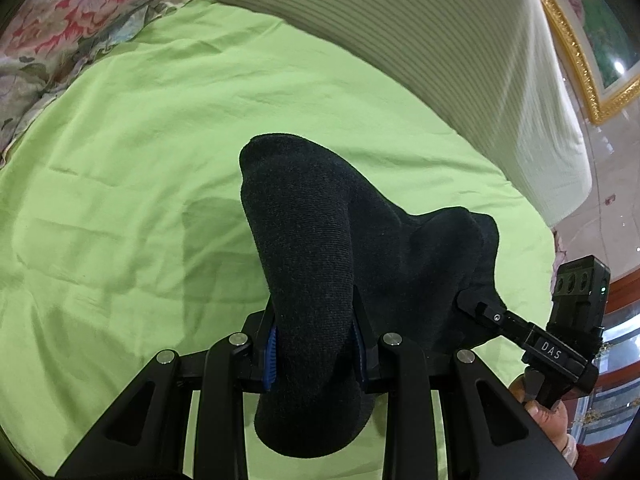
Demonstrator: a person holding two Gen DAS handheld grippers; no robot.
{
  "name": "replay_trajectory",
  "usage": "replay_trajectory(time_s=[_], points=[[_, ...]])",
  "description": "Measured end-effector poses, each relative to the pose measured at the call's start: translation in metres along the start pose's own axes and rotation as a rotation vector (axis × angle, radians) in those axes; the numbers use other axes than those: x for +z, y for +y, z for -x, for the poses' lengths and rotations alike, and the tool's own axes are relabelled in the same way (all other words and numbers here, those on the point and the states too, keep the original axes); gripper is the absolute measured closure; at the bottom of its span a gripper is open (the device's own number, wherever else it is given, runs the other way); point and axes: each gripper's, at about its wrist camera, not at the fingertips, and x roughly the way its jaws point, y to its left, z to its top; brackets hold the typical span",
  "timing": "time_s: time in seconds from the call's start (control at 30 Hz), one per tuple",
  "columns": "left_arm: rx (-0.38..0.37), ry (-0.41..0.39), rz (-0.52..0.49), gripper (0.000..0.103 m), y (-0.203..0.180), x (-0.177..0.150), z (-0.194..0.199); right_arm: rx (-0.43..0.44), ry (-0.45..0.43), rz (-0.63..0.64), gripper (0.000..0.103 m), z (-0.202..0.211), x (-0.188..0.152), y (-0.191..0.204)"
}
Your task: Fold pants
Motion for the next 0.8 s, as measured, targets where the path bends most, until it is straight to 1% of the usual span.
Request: replay_trajectory(time_s=[0.07, 0.1, 0.17, 0.3, 0.37, 0.47, 0.6, 0.63, 0.7, 0.73, 0.8], points=[[0.003, 0.003, 0.003, 0.072, 0.004, -0.002, -0.004, -0.006, 0.008, -0.006, 0.056, -0.003, 0.000, -0.002], [0.004, 0.006, 0.006, 0.071, 0.007, -0.003, -0.005, -0.007, 0.012, -0.012, 0.053, -0.003, 0.000, -0.004], [0.009, 0.012, 0.025, 0.062, 0.011, -0.006, -0.008, -0.021, 0.019, -0.017, 0.051, -0.005, 0.000, -0.008], [0.018, 0.022, 0.058, 0.056, 0.022, -0.011, -0.010, -0.056, 0.028, -0.021, 0.046, -0.006, -0.002, -0.017], [0.016, 0.023, 0.066, 0.050, 0.026, -0.013, -0.010, -0.065, 0.028, -0.019, 0.044, -0.005, -0.003, -0.021], [0.026, 0.019, 0.063, 0.045, 0.027, -0.015, -0.010, -0.076, 0.024, -0.022, 0.038, -0.004, -0.004, -0.025], [0.046, 0.015, 0.060, 0.039, 0.024, -0.016, -0.008, -0.084, 0.015, -0.025, 0.034, -0.001, -0.003, -0.026], [0.048, 0.016, 0.059, 0.035, 0.024, -0.016, -0.007, -0.088, 0.010, -0.022, 0.033, 0.001, -0.003, -0.026], [0.050, 0.014, 0.059, 0.033, 0.022, -0.018, -0.007, -0.090, 0.004, -0.021, 0.027, 0.003, -0.003, -0.025], [0.054, 0.012, 0.060, 0.031, 0.020, -0.018, -0.008, -0.086, 0.000, -0.021, 0.027, 0.004, -0.003, -0.025], [0.057, 0.013, 0.062, 0.030, 0.019, -0.020, -0.007, -0.086, -0.007, -0.016, 0.026, 0.006, -0.004, -0.024]])
